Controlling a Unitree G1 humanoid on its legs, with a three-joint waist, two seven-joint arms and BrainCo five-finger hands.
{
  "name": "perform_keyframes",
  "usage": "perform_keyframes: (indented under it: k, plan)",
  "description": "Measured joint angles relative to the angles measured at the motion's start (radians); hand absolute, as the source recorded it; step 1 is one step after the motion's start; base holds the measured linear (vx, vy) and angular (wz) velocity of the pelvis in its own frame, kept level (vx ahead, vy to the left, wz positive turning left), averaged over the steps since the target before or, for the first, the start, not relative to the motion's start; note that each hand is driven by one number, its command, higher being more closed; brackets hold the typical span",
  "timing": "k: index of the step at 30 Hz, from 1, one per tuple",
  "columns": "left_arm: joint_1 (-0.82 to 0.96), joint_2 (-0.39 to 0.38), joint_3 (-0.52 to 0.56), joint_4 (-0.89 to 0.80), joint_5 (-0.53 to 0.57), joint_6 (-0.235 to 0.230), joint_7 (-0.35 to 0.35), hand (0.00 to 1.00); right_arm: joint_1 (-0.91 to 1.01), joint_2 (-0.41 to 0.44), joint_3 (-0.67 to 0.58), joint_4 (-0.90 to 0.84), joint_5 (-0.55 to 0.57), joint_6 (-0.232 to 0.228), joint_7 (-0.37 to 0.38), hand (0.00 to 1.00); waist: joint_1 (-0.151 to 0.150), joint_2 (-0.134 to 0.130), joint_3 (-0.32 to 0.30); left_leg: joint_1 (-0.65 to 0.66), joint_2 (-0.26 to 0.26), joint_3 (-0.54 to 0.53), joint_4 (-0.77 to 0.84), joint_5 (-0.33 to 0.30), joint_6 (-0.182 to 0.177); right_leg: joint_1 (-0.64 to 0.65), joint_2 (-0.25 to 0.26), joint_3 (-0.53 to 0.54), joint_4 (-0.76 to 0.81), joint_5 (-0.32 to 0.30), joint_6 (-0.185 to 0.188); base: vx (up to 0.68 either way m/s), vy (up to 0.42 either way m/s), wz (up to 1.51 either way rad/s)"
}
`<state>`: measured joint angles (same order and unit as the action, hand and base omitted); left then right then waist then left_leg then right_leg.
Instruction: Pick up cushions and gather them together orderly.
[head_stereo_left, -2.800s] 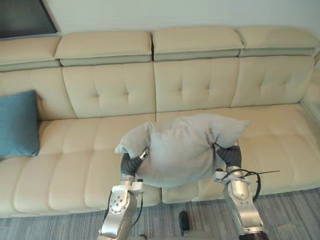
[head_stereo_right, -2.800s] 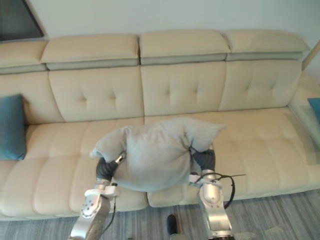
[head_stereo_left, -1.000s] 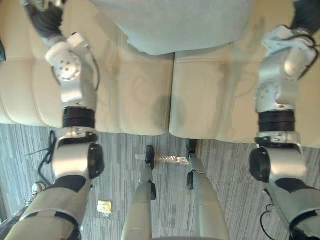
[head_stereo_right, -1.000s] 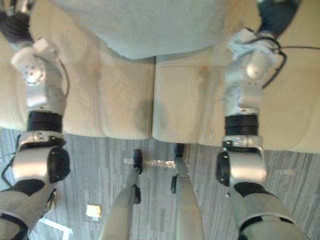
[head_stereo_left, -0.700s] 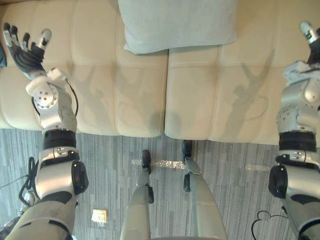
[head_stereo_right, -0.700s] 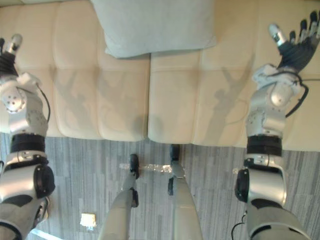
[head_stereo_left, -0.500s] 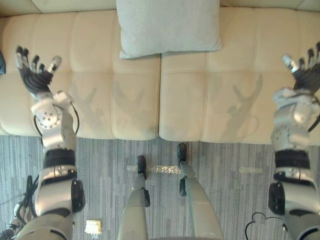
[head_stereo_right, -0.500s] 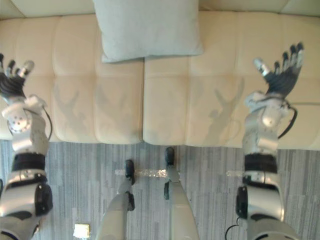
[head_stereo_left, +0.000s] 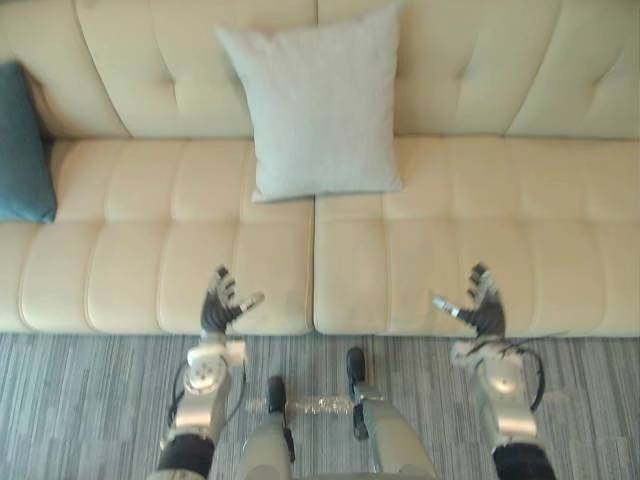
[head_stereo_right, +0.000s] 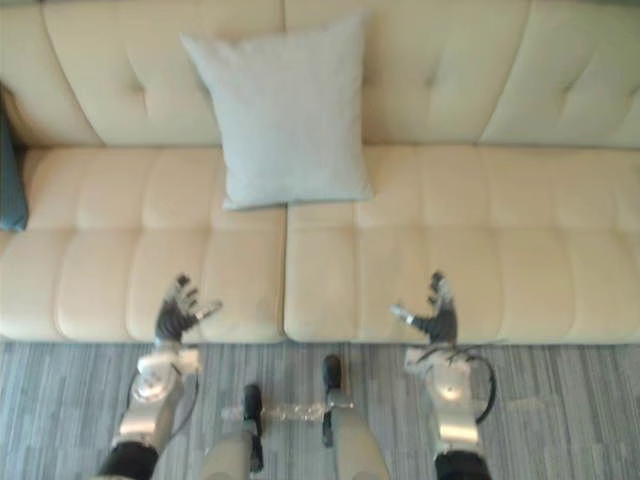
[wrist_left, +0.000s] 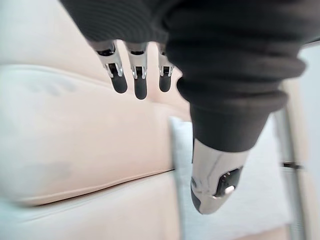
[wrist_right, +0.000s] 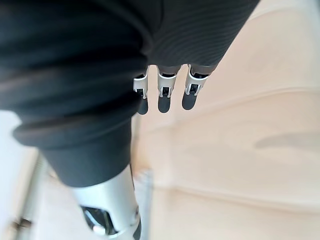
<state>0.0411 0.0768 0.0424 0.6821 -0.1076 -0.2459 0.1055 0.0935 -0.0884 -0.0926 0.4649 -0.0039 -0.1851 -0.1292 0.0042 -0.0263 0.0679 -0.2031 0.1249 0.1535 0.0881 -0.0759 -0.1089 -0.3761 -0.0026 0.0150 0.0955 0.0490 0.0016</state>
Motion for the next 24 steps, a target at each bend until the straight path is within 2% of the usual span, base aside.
perform_keyframes:
  k: [2,6,9,13,18,21,24]
  plan:
    - [0.035,-0.043,0.038,0.141,0.012,0.027,-0.004,0.00,0.018,0.038,-0.003,0.113,-0.040,0.018,0.011,0.00,0.001,0.005,-0.035,0.040,0.000,0.008,0.000,-0.012,0.002,0.053,-0.002,0.000,-0.038,0.006,0.007,0.03,0.052,-0.13]
    - [0.071,-0.068,0.099,0.265,0.038,0.060,-0.025,0.00,0.027,0.052,-0.012,0.238,-0.048,0.036,0.022,0.00,0.004,0.014,-0.056,0.096,0.002,0.032,-0.008,-0.026,-0.001,0.117,0.000,0.018,-0.090,0.030,0.016,0.05,0.024,-0.18]
    - [0.072,-0.067,0.161,0.307,0.081,0.067,-0.031,0.00,0.025,0.050,-0.055,0.340,-0.070,0.044,0.032,0.00,0.005,0.023,-0.065,0.143,-0.001,0.046,-0.017,-0.032,-0.009,0.173,0.005,0.039,-0.140,0.057,0.020,0.07,0.013,-0.22]
    - [0.068,-0.066,0.177,0.350,0.112,0.086,-0.033,0.00,0.023,0.044,-0.102,0.430,-0.070,0.057,0.035,0.00,0.002,0.028,-0.077,0.179,-0.004,0.057,-0.014,-0.048,-0.008,0.218,0.005,0.057,-0.172,0.076,0.018,0.05,0.025,-0.15]
    - [0.070,-0.060,0.197,0.351,0.114,0.087,-0.032,0.00,0.014,0.038,-0.116,0.506,-0.071,0.070,0.039,0.00,0.002,0.019,-0.072,0.195,-0.013,0.065,0.004,-0.067,0.000,0.235,0.004,0.086,-0.174,0.083,0.026,0.01,0.042,-0.12]
    - [0.064,-0.048,0.213,0.351,0.114,0.088,-0.031,0.00,-0.014,0.040,-0.117,0.511,-0.071,0.075,0.041,0.00,0.006,0.007,-0.054,0.196,-0.016,0.110,0.039,-0.094,0.005,0.228,0.004,0.136,-0.173,0.094,0.039,-0.06,0.066,-0.47]
    - [0.030,-0.030,0.194,0.349,0.115,0.090,-0.030,0.00,-0.055,0.040,-0.089,0.493,-0.073,0.075,0.040,0.00,0.011,-0.006,-0.043,0.113,-0.007,0.148,0.151,-0.135,0.019,0.165,0.004,0.163,-0.154,0.116,0.065,-0.11,0.033,-0.40]
